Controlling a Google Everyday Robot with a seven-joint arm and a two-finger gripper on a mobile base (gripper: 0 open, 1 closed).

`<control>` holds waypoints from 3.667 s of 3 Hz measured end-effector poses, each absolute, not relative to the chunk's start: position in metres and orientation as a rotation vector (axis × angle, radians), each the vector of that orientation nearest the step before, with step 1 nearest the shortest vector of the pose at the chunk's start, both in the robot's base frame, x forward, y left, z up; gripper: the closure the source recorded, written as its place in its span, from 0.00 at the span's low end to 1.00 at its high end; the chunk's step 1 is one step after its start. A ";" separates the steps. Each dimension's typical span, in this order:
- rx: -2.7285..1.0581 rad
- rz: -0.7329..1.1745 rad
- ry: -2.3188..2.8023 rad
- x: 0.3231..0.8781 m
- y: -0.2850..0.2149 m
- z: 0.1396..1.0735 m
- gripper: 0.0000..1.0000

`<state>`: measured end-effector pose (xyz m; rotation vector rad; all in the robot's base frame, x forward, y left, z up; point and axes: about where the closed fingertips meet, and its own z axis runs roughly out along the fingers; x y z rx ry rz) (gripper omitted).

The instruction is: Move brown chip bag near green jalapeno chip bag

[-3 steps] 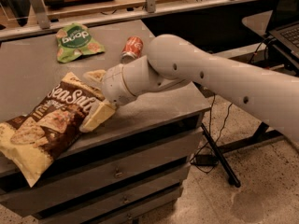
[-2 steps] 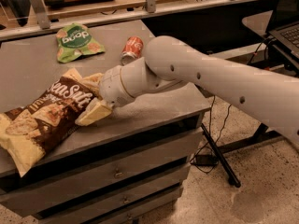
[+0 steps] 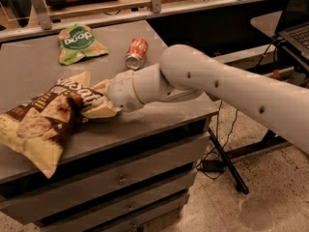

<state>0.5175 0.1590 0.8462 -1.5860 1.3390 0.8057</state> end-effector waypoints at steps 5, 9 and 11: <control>-1.562 0.347 1.799 0.471 -0.037 0.925 1.00; -1.061 -0.362 1.834 0.471 -0.128 1.005 1.00; -0.685 -0.570 1.739 0.478 -0.256 1.028 1.00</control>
Offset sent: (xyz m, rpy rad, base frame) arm -0.0350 -0.1054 0.0708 -0.0280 0.1034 -0.1178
